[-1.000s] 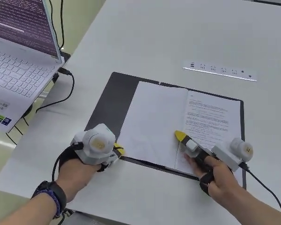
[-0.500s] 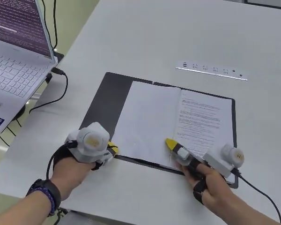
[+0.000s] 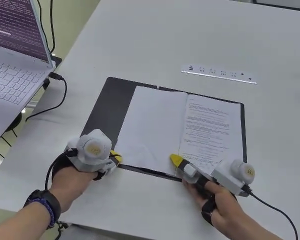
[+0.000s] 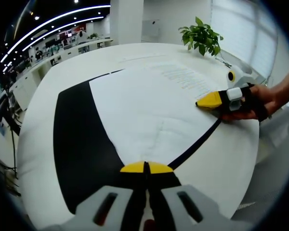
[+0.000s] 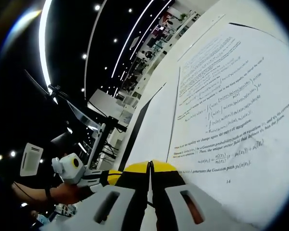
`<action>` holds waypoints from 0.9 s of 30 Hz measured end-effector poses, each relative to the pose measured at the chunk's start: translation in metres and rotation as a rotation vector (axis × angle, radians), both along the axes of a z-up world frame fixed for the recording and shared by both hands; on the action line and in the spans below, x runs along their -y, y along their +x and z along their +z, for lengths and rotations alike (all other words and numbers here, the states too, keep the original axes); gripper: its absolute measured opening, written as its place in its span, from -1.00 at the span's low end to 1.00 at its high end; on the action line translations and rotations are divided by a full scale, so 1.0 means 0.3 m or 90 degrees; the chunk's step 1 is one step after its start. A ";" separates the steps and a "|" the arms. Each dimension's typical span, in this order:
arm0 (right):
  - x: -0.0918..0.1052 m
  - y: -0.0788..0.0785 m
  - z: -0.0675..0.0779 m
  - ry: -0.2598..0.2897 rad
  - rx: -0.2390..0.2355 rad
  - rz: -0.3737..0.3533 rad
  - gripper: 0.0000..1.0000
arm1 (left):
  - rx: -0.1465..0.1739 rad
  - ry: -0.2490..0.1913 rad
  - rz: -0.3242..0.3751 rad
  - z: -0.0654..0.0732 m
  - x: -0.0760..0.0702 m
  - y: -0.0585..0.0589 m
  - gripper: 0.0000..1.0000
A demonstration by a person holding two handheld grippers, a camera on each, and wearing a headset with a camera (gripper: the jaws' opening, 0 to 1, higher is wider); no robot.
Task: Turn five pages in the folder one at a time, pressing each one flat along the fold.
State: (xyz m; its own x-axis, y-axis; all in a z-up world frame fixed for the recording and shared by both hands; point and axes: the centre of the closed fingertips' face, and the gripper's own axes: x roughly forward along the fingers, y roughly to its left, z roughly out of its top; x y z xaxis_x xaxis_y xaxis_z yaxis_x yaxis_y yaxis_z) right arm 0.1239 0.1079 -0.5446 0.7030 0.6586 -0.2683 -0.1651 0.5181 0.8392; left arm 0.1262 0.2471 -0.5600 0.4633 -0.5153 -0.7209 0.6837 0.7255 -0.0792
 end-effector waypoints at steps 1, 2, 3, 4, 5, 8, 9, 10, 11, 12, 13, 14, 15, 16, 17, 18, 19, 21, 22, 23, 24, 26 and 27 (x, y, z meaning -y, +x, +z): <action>-0.001 -0.006 -0.001 0.000 -0.001 0.000 -1.00 | 0.000 0.000 0.001 0.000 0.000 0.000 -1.00; -0.001 -0.011 -0.001 0.001 -0.001 0.001 -1.00 | 0.000 0.000 0.001 0.000 0.000 0.000 -1.00; 0.000 -0.019 -0.002 0.004 -0.003 -0.002 -1.00 | 0.000 0.000 0.001 0.000 0.000 0.000 -1.00; 0.000 -0.020 -0.002 0.006 -0.004 -0.003 -1.00 | 0.000 0.000 0.002 0.000 0.000 0.000 -1.00; 0.002 -0.023 -0.003 0.011 -0.008 -0.008 -1.00 | -0.001 -0.001 0.004 0.000 0.000 0.000 -1.00; 0.003 -0.024 -0.002 0.024 -0.021 -0.019 -1.00 | -0.008 -0.004 0.012 0.000 -0.001 0.000 -1.00; 0.002 -0.024 0.001 0.024 -0.022 -0.021 -1.00 | -0.010 -0.004 0.014 0.001 0.000 0.000 -1.00; 0.001 -0.024 0.002 0.023 -0.023 -0.020 -1.00 | -0.012 -0.004 0.016 0.001 0.000 0.000 -1.00; 0.001 -0.024 0.002 0.022 -0.024 -0.020 -1.00 | -0.020 -0.007 0.025 0.001 -0.001 0.001 -1.00; 0.001 -0.024 0.001 0.021 -0.026 -0.020 -1.00 | -0.024 -0.010 0.030 0.001 -0.002 0.002 -1.00; 0.001 -0.024 0.002 0.022 -0.026 -0.020 -1.00 | -0.027 -0.012 0.035 0.001 -0.002 0.003 -1.00; 0.001 -0.024 0.004 0.025 -0.026 -0.021 -1.00 | -0.030 -0.016 0.040 0.000 -0.003 0.004 -1.00; 0.001 -0.024 0.004 0.026 -0.027 -0.021 -1.00 | -0.032 -0.018 0.044 0.001 -0.003 0.003 -1.00; 0.002 -0.024 0.002 0.023 -0.031 -0.023 -1.00 | -0.033 -0.022 0.048 0.002 -0.004 0.003 -1.00; 0.001 -0.026 0.001 0.025 -0.034 -0.022 -1.00 | -0.034 -0.025 0.052 0.002 -0.004 0.002 -1.00; 0.001 -0.024 0.003 0.026 -0.033 -0.023 -1.00 | -0.034 -0.027 0.055 0.002 -0.005 0.003 -1.00; 0.001 -0.024 0.003 0.027 -0.034 -0.024 -1.00 | -0.034 -0.028 0.056 0.002 -0.004 0.002 -1.00; 0.000 -0.024 0.005 0.027 -0.035 -0.022 -1.00 | -0.036 -0.030 0.060 0.003 -0.005 0.003 -1.00; -0.001 -0.025 0.007 0.029 -0.035 -0.021 -0.99 | -0.037 -0.031 0.062 0.003 -0.005 0.003 -1.00; -0.003 -0.026 0.011 0.031 -0.035 -0.019 -0.97 | -0.040 -0.034 0.065 0.002 -0.005 0.004 -1.00; -0.003 -0.026 0.012 0.032 -0.036 -0.017 -0.94 | -0.043 -0.036 0.068 0.002 -0.005 0.004 -1.00; -0.005 -0.025 0.016 0.037 -0.037 -0.013 -0.89 | -0.055 -0.044 0.075 0.004 -0.001 0.000 -1.00; -0.006 -0.025 0.020 0.042 -0.040 -0.010 -0.85 | -0.061 -0.046 0.079 0.005 0.000 -0.001 -1.00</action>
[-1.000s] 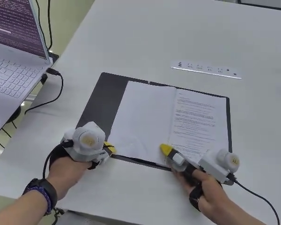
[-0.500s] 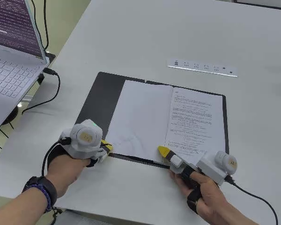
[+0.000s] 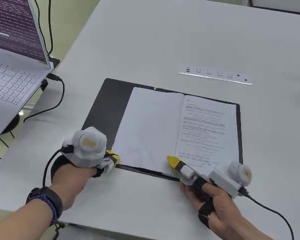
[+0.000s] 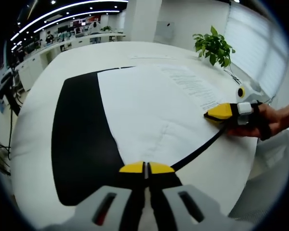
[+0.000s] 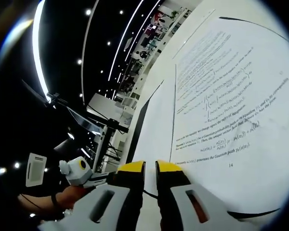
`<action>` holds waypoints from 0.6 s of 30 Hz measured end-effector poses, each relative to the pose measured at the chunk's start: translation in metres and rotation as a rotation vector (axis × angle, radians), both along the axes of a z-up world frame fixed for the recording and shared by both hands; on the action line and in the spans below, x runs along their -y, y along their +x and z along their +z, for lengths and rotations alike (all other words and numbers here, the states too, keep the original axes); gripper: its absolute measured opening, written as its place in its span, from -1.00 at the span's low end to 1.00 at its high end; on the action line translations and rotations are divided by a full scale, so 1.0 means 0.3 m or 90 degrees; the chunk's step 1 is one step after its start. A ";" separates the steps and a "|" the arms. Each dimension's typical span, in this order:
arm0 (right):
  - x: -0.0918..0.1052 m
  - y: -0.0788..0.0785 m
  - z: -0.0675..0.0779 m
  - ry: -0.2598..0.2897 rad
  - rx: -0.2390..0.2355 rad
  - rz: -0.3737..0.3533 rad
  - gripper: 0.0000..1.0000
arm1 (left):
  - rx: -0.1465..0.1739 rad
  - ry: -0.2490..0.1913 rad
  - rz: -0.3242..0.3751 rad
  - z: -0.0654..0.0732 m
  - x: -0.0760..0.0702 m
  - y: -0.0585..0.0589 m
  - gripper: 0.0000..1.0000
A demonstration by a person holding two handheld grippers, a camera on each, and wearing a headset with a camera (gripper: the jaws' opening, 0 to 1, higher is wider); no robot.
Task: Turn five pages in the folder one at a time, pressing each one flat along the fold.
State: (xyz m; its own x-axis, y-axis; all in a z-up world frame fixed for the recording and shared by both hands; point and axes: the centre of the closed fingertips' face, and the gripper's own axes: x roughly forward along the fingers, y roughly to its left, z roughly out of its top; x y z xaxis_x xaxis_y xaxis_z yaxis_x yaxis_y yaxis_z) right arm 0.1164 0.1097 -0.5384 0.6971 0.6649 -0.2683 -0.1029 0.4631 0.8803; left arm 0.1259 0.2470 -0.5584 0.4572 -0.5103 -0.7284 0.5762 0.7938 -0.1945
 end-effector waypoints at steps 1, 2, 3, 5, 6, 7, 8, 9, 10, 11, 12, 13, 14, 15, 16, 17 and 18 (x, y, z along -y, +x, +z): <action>-0.002 -0.002 0.007 0.004 -0.002 0.002 -0.81 | -0.006 -0.002 0.003 0.001 0.001 0.000 -0.99; -0.004 -0.004 0.015 0.007 -0.003 0.005 -0.74 | -0.016 -0.005 0.011 0.000 0.002 0.002 -0.98; -0.005 -0.006 0.022 0.009 -0.004 0.008 -0.68 | -0.026 -0.007 0.019 0.000 0.004 0.003 -0.96; -0.001 -0.013 0.039 -0.002 0.007 0.019 -0.57 | -0.045 -0.012 0.019 0.005 0.016 -0.006 -0.86; 0.004 -0.016 0.046 -0.010 0.015 0.022 -0.54 | -0.050 -0.012 0.014 0.008 0.025 -0.011 -0.81; 0.014 -0.021 0.056 -0.019 0.022 0.023 -0.52 | -0.052 -0.011 0.010 0.009 0.030 -0.015 -0.74; 0.021 -0.024 0.063 -0.021 0.024 0.022 -0.52 | -0.053 -0.011 0.007 0.010 0.034 -0.019 -0.69; 0.036 -0.028 0.068 -0.026 0.024 0.019 -0.52 | -0.054 -0.015 0.004 0.014 0.042 -0.026 -0.63; 0.048 -0.029 0.072 -0.032 0.027 0.016 -0.50 | -0.055 -0.018 0.005 0.018 0.044 -0.028 -0.56; 0.068 -0.030 0.078 -0.041 0.034 0.011 -0.47 | -0.057 -0.024 0.008 0.023 0.048 -0.030 -0.51; 0.079 -0.032 0.083 -0.044 0.035 0.009 -0.45 | -0.058 -0.034 0.016 0.036 0.053 -0.031 -0.46; 0.095 -0.038 0.093 -0.052 0.041 0.008 -0.43 | -0.054 -0.046 0.017 0.053 0.060 -0.032 -0.42; 0.107 -0.041 0.098 -0.061 0.046 0.007 -0.41 | -0.052 -0.052 0.018 0.063 0.064 -0.033 -0.40; 0.125 -0.047 0.105 -0.074 0.052 0.007 -0.40 | -0.049 -0.057 0.017 0.077 0.067 -0.036 -0.37; 0.138 -0.052 0.109 -0.084 0.055 0.007 -0.39 | -0.045 -0.060 0.015 0.087 0.069 -0.037 -0.35; 0.151 -0.056 0.113 -0.091 0.057 0.005 -0.39 | -0.040 -0.062 0.013 0.097 0.071 -0.038 -0.33; 0.169 -0.062 0.121 -0.098 0.061 0.003 -0.37 | -0.036 -0.064 0.012 0.110 0.070 -0.040 -0.29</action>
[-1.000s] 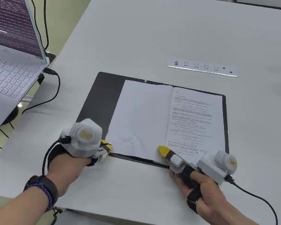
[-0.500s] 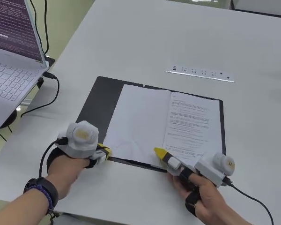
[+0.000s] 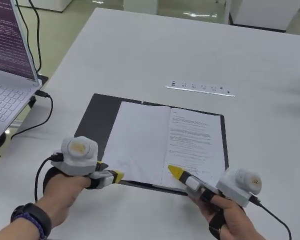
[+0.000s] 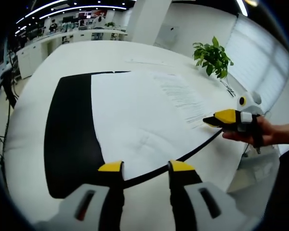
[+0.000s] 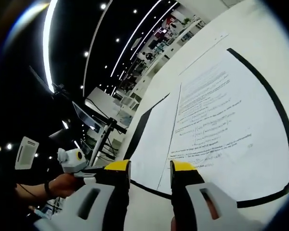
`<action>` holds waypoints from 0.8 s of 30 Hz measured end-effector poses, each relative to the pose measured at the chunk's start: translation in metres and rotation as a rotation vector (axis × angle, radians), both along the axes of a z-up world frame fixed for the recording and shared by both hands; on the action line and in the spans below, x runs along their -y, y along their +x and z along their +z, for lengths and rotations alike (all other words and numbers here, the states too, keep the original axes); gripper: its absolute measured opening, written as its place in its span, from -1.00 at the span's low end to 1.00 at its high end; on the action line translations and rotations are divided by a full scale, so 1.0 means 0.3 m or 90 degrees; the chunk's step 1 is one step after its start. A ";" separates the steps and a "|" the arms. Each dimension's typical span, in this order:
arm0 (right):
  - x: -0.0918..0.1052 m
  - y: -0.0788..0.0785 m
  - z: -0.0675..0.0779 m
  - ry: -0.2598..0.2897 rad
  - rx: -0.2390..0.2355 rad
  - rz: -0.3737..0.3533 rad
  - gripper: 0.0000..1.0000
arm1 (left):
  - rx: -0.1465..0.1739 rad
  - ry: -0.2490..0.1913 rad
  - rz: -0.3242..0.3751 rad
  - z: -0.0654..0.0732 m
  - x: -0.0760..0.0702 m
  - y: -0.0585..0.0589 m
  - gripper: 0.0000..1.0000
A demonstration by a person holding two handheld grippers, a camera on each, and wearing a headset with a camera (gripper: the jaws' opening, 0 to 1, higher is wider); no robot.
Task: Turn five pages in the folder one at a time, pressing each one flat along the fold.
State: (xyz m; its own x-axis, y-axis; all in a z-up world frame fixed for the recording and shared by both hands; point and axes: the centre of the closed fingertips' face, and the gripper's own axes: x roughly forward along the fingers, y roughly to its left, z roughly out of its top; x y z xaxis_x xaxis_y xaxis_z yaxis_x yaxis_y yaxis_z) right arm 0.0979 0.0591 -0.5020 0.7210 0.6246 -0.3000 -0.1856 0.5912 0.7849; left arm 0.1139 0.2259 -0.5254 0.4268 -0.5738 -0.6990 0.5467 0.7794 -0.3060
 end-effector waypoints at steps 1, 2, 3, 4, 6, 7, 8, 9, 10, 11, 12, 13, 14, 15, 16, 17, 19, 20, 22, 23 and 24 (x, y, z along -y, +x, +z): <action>0.013 -0.004 0.005 -0.007 0.003 -0.002 -0.36 | 0.002 -0.001 0.001 0.008 -0.002 -0.001 -0.27; 0.032 -0.010 0.011 -0.020 0.008 -0.004 -0.35 | 0.004 -0.002 0.003 0.016 -0.007 -0.002 -0.25; 0.047 -0.014 0.013 -0.031 0.011 -0.006 -0.34 | 0.004 -0.003 0.006 0.022 -0.011 -0.003 -0.23; 0.065 -0.021 0.016 -0.046 0.016 -0.006 -0.33 | 0.004 -0.003 0.008 0.031 -0.017 -0.008 -0.22; 0.095 -0.032 0.015 -0.065 0.019 -0.006 -0.33 | 0.010 -0.003 0.009 0.045 -0.025 -0.014 -0.16; 0.107 -0.038 0.023 -0.069 0.025 -0.008 -0.32 | 0.013 -0.004 0.008 0.052 -0.028 -0.017 -0.13; 0.127 -0.047 0.033 -0.072 0.028 -0.013 -0.31 | 0.015 -0.003 0.006 0.058 -0.034 -0.021 -0.11; 0.143 -0.051 0.041 -0.073 0.031 -0.021 -0.31 | 0.017 -0.001 0.003 0.061 -0.040 -0.025 -0.08; 0.167 -0.057 0.053 -0.077 0.036 -0.031 -0.30 | 0.019 0.003 0.001 0.069 -0.050 -0.032 -0.06; 0.182 -0.062 0.060 -0.082 0.040 -0.037 -0.30 | 0.022 0.005 0.000 0.074 -0.057 -0.035 -0.04; 0.198 -0.067 0.067 -0.089 0.042 -0.043 -0.29 | 0.024 0.006 0.000 0.079 -0.065 -0.037 -0.02; 0.220 -0.075 0.074 -0.098 0.046 -0.049 -0.28 | 0.026 0.006 0.000 0.085 -0.075 -0.038 0.00; 0.234 -0.080 0.078 -0.105 0.048 -0.052 -0.27 | 0.028 0.006 0.000 0.091 -0.081 -0.041 0.02; 0.253 -0.087 0.086 -0.113 0.052 -0.056 -0.26 | 0.029 0.009 0.000 0.100 -0.091 -0.045 0.04; 0.266 -0.091 0.091 -0.119 0.053 -0.059 -0.25 | 0.032 0.010 0.000 0.105 -0.097 -0.047 0.04; 0.284 -0.098 0.099 -0.128 0.056 -0.064 -0.25 | 0.036 0.011 0.003 0.115 -0.107 -0.049 0.06; 0.315 -0.109 0.113 -0.142 0.062 -0.071 -0.23 | 0.043 0.012 0.005 0.128 -0.122 -0.052 0.10; 0.327 -0.113 0.119 -0.147 0.064 -0.074 -0.21 | 0.045 0.013 0.004 0.136 -0.127 -0.056 0.11; 0.343 -0.125 0.135 -0.155 0.068 -0.078 -0.20 | 0.050 0.018 0.004 0.148 -0.137 -0.062 0.15; 0.360 -0.132 0.143 -0.160 0.071 -0.085 -0.19 | 0.055 0.019 0.002 0.158 -0.142 -0.068 0.16; 0.370 -0.136 0.148 -0.163 0.072 -0.089 -0.19 | 0.057 0.019 0.001 0.163 -0.146 -0.071 0.17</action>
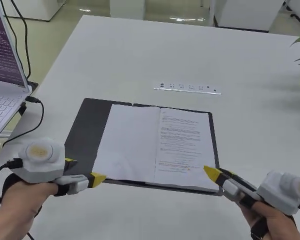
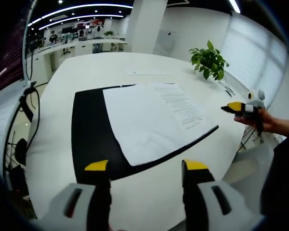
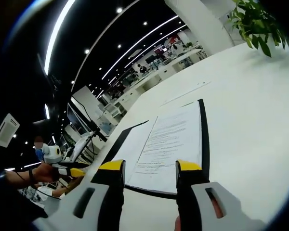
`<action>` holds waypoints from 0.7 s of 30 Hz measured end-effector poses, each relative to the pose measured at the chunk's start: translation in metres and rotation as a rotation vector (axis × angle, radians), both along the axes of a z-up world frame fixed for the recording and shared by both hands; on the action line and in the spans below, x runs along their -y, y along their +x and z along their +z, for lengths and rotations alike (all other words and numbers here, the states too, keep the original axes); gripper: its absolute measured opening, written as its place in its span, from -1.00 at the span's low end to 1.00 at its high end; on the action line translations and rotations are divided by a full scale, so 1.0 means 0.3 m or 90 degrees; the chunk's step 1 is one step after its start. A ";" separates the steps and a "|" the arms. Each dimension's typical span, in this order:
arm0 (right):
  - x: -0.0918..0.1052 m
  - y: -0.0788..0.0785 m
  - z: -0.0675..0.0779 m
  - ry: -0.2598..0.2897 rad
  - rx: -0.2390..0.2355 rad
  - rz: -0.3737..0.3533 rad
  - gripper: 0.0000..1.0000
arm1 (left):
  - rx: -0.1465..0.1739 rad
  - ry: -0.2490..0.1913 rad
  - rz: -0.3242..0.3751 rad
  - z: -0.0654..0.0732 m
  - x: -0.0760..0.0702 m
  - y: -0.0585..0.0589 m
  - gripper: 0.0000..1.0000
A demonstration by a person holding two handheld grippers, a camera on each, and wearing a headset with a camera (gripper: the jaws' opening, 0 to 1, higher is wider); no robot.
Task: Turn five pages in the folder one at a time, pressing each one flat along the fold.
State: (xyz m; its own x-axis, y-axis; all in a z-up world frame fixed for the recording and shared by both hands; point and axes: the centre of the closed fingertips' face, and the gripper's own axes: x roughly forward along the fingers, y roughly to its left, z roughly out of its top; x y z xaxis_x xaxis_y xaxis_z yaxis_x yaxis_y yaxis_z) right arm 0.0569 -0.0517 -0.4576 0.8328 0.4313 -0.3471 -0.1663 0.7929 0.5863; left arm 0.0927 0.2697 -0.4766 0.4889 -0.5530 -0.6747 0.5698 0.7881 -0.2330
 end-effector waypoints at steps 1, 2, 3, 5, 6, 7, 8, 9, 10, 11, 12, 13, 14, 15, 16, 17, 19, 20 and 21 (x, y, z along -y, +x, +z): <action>0.014 -0.007 0.005 -0.003 0.003 -0.004 -0.19 | 0.003 0.001 0.001 0.007 -0.006 -0.003 0.18; 0.022 -0.012 0.008 -0.005 0.005 -0.006 -0.19 | 0.005 0.001 0.003 0.011 -0.010 -0.005 0.20; 0.031 -0.021 0.012 -0.009 0.008 -0.006 -0.18 | 0.008 0.000 0.005 0.016 -0.017 -0.007 0.20; 0.040 -0.034 0.015 -0.017 0.009 -0.005 -0.17 | 0.012 0.002 0.013 0.021 -0.026 -0.009 0.22; 0.045 -0.044 0.015 -0.024 0.009 -0.005 -0.16 | 0.013 0.002 0.015 0.023 -0.031 -0.011 0.24; 0.049 -0.050 0.013 -0.030 0.007 -0.004 -0.14 | 0.014 0.000 0.018 0.026 -0.034 -0.012 0.25; 0.054 -0.060 0.011 -0.042 0.006 -0.001 -0.13 | 0.017 -0.003 0.023 0.032 -0.038 -0.013 0.28; 0.056 -0.067 0.008 -0.052 0.005 0.003 -0.11 | 0.019 -0.005 0.024 0.037 -0.039 -0.015 0.30; 0.058 -0.077 0.004 -0.065 0.001 0.009 -0.10 | 0.024 -0.004 0.024 0.043 -0.039 -0.019 0.31; 0.058 -0.083 0.002 -0.074 -0.001 0.014 -0.08 | 0.029 -0.003 0.022 0.047 -0.040 -0.021 0.33; 0.060 -0.091 -0.001 -0.087 -0.004 0.019 -0.05 | 0.036 0.002 0.021 0.052 -0.044 -0.024 0.34; 0.060 -0.097 -0.001 -0.095 -0.005 0.021 -0.03 | 0.040 0.002 0.021 0.054 -0.046 -0.026 0.36; 0.061 -0.101 -0.002 -0.101 -0.007 0.022 -0.02 | 0.044 0.000 0.023 0.059 -0.049 -0.030 0.37; 0.067 -0.105 -0.009 -0.108 -0.008 0.023 0.00 | 0.047 -0.003 0.025 0.062 -0.051 -0.032 0.39; 0.068 -0.107 -0.011 -0.110 -0.009 0.023 0.01 | 0.049 -0.006 0.027 0.062 -0.053 -0.034 0.41; 0.068 -0.113 -0.014 -0.115 -0.011 0.023 0.02 | 0.050 -0.009 0.031 0.062 -0.056 -0.037 0.42; 0.069 -0.120 -0.021 -0.128 -0.014 0.024 0.04 | 0.050 -0.005 0.030 0.054 -0.057 -0.049 0.45; 0.067 -0.123 -0.024 -0.132 -0.016 0.026 0.05 | 0.050 -0.004 0.029 0.050 -0.059 -0.050 0.45; 0.068 -0.125 -0.028 -0.134 -0.017 0.027 0.06 | 0.047 0.000 0.029 0.042 -0.063 -0.056 0.46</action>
